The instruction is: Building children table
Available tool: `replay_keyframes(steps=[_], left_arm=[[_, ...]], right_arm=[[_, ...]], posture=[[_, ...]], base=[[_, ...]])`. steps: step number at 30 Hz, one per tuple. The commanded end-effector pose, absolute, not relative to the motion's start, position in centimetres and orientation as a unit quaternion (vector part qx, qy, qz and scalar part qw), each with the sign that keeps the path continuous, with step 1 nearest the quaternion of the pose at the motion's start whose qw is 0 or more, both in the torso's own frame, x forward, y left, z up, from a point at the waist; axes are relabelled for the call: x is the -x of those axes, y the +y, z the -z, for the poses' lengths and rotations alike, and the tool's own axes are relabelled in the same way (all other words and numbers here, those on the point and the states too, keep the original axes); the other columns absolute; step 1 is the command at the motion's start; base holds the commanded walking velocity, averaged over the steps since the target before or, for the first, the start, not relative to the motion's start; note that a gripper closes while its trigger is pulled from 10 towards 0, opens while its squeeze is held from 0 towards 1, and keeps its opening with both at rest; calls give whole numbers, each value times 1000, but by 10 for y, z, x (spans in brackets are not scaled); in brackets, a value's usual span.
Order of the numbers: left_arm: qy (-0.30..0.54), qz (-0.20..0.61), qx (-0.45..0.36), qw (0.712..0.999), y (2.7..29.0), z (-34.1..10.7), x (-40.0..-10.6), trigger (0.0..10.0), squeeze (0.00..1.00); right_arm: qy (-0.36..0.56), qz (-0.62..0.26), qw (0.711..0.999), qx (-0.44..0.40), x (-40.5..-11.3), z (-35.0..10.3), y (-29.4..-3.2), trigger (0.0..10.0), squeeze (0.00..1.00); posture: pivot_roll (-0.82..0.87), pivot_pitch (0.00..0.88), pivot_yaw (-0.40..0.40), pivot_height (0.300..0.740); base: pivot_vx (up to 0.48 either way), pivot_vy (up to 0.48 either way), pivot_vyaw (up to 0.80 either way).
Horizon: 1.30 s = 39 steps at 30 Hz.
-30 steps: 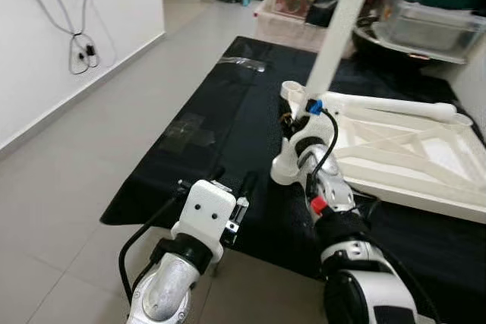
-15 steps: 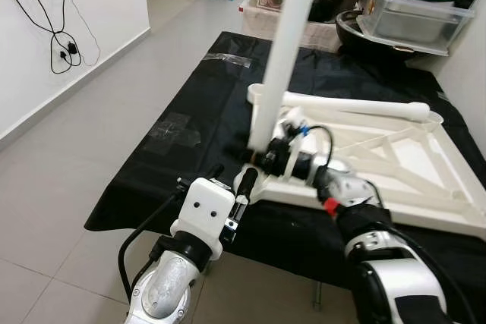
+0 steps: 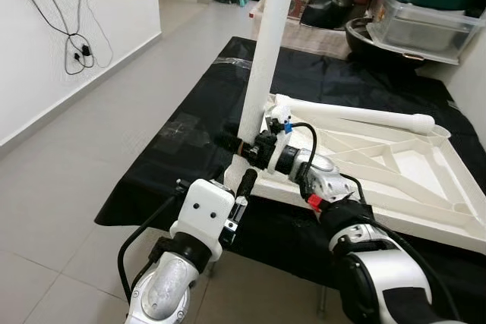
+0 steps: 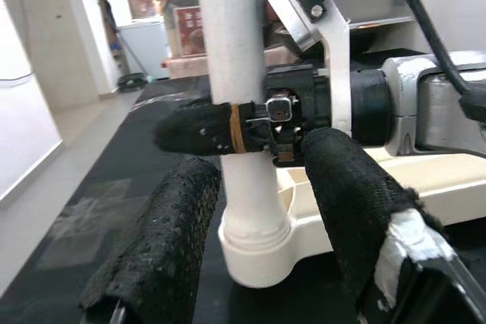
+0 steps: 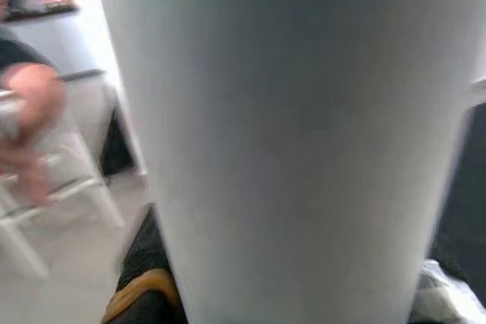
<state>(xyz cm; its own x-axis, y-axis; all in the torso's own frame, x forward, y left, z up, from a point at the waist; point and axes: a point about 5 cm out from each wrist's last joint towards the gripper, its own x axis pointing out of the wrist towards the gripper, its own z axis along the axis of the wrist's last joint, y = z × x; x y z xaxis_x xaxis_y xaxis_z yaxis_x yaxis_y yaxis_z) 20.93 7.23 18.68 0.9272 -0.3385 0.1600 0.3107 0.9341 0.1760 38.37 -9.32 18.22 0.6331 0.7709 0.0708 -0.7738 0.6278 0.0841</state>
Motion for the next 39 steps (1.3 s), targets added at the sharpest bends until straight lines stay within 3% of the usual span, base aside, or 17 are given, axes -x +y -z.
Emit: replay_keyframes(steps=[1, 4, 5, 8, 11, 16, 17, 18, 19, 24, 25, 27, 28, 30, 31, 36, 39], left_arm=[[-90, 166, -75, 979, 70, -185, -209, 10000, 0], [-90, 167, -75, 979, 70, -185, -209, 10000, 0], [-90, 168, -75, 979, 70, -185, -209, 10000, 0], [-90, 168, -75, 979, 70, -185, -209, 10000, 0], [-91, 168, -75, 979, 70, -185, -209, 10000, 0], [-92, 168, -77, 978, 69, -185, -210, 10000, 0], [-92, 168, -77, 978, 69, -185, -209, 10000, 0], [-92, 168, -77, 978, 69, -185, -209, 10000, 0], [-93, 168, -77, 978, 69, -185, -209, 10000, 0], [-93, 167, -76, 979, 69, -185, -209, 10000, 0], [-93, 167, -76, 979, 69, -185, -209, 10000, 0], [-93, 167, -76, 979, 69, -185, -209, 10000, 0], [-93, 167, -76, 979, 69, -184, -209, 10000, 0], [-93, 167, -76, 979, 69, -184, -209, 10000, 0], [-93, 168, -76, 978, 69, -185, -209, 10000, 0], [-92, 170, -75, 978, 68, -185, -209, 10000, 0], [-91, 174, -72, 978, 67, -185, -209, 10000, 0]], right_arm=[[0, -343, 937, -58, -388, -172, -109, 0, 0], [8, -246, 968, -40, -391, -165, -120, 0, 0], [30, -82, 996, -28, -390, -152, -142, 0, 0], [30, -82, 996, -28, -390, -152, -142, 0, 0], [114, 199, 972, -54, -368, -121, -171, 0, 0], [129, 205, 967, -74, -366, -121, -160, 0, 0], [121, 195, 970, -78, -369, -125, -155, 3373, 0], [121, 195, 970, -78, -369, -125, -155, 3373, 0], [93, 164, 977, -101, -374, -133, -147, 10000, 0], [27, 118, 985, -123, -381, -152, -136, 10000, 0], [-11, 108, 988, -110, -382, -164, -134, 10000, 1000], [-11, 108, 988, -110, -382, -164, -134, 10000, 1000], [-40, 99, 990, -90, -383, -174, -136, 10000, 690], [-40, 99, 990, -90, -383, -174, -136, 10000, 690], [-56, 73, 992, -89, -386, -182, -136, 10000, 0], [-75, -10, 993, -94, -389, -190, -130, 10000, 0], [-63, -252, 960, -102, -389, -196, -117, 10000, 0]], posture=[[152, 65, -124, 740], [151, 63, -122, 740], [152, 58, -120, 740], [152, 58, -120, 740], [153, 51, -120, 740], [151, 46, -121, 740], [151, 44, -120, 740], [151, 44, -120, 740], [150, 43, -123, 740], [150, 43, -122, 740], [148, 44, -123, 740], [148, 44, -123, 740], [149, 44, -123, 740], [149, 44, -123, 740], [151, 46, -125, 740], [148, 50, -122, 740], [149, 53, -126, 740]], base=[[0, 0, 0], [0, 0, 0], [0, 0, 0], [0, 0, 0], [0, 0, 0], [0, 0, 0], [0, 0, 0], [0, 0, 0], [0, 0, 0], [0, 0, 0], [0, 0, 0], [0, 0, 0], [0, 0, 0], [0, 0, 0], [0, 0, 0], [0, 0, 0], [0, 0, 0]])
